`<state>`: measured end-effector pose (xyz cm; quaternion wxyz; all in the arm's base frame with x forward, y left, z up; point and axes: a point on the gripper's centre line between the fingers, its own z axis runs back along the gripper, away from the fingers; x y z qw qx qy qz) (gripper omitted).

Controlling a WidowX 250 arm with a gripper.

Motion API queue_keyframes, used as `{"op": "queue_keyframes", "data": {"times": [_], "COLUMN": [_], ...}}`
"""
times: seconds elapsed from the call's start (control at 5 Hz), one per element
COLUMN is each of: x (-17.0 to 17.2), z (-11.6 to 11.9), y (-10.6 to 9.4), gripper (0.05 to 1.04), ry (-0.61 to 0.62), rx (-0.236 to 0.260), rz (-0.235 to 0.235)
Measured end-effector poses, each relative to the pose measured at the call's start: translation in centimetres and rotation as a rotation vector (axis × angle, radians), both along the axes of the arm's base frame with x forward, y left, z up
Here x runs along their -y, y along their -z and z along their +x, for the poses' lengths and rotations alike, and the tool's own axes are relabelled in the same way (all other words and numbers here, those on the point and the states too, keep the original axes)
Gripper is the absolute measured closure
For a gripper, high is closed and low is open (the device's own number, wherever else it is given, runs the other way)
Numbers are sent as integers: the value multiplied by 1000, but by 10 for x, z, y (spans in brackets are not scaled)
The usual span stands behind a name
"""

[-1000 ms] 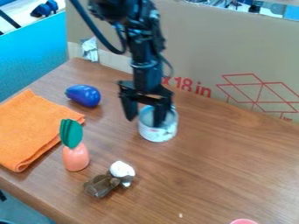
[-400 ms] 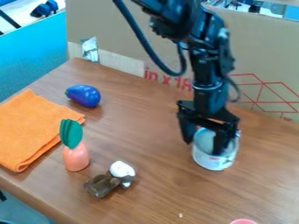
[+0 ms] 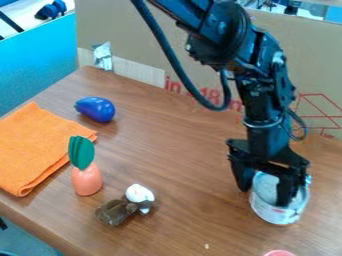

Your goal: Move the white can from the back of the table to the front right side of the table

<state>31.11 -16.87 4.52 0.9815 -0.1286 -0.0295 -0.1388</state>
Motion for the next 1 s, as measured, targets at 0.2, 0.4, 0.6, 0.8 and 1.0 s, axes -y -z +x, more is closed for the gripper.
{"op": "queue_keyframes", "data": {"times": [0.2,0.4,0.6,0.8,1.0], "x": [-3,-26,-55,-88,-124], "z": [-7,-8,-3,-11,-22], "y": [-5,-42,-72,-84,-83], "gripper": [77,78,78,78,78], "ry": [-28,-75,-134,-144,-149], "rx": [7,117,216,195,109], "rz": [-12,11,41,158,307]}}
